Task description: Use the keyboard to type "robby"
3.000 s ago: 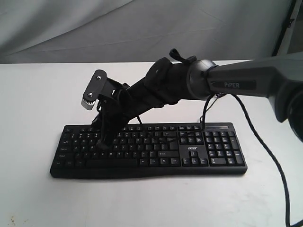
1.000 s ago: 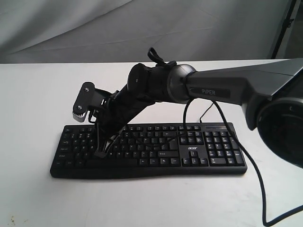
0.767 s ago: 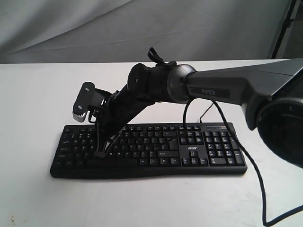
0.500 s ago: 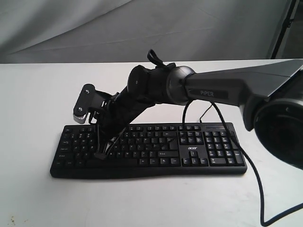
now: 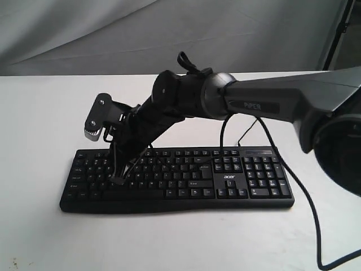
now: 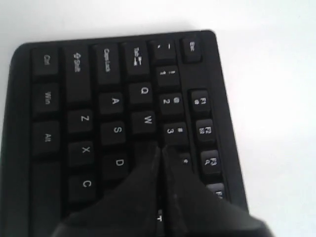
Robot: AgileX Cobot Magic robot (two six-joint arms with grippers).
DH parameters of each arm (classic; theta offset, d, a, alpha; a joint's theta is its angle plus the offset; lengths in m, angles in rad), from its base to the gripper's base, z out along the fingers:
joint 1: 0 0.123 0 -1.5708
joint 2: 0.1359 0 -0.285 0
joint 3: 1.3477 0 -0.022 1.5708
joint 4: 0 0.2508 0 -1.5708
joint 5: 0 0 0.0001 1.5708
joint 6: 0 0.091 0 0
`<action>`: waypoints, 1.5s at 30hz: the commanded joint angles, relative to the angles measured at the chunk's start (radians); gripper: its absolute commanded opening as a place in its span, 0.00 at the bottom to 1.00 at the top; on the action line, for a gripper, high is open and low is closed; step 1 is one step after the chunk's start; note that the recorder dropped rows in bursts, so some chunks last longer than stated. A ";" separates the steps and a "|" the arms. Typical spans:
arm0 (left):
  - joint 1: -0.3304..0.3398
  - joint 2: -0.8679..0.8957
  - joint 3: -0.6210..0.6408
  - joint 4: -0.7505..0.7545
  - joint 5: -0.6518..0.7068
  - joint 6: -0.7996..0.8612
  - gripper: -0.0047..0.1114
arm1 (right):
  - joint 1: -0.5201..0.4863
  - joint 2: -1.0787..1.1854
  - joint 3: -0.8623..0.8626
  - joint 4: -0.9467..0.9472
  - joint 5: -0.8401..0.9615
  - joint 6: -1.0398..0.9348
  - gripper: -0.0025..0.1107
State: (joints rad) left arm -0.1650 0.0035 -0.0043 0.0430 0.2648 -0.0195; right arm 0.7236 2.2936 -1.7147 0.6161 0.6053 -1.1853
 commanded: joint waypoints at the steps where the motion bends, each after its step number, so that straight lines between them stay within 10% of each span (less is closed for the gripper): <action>1: -0.006 -0.003 0.004 0.005 -0.005 -0.003 0.04 | -0.004 -0.063 0.003 -0.005 0.012 -0.002 0.02; 45: -0.006 -0.003 0.004 0.005 -0.005 -0.003 0.04 | -0.245 -0.170 0.299 0.285 0.114 -0.362 0.02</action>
State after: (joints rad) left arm -0.1650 0.0035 -0.0043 0.0430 0.2648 -0.0195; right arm 0.4817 2.1245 -1.4225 0.8906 0.7097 -1.5371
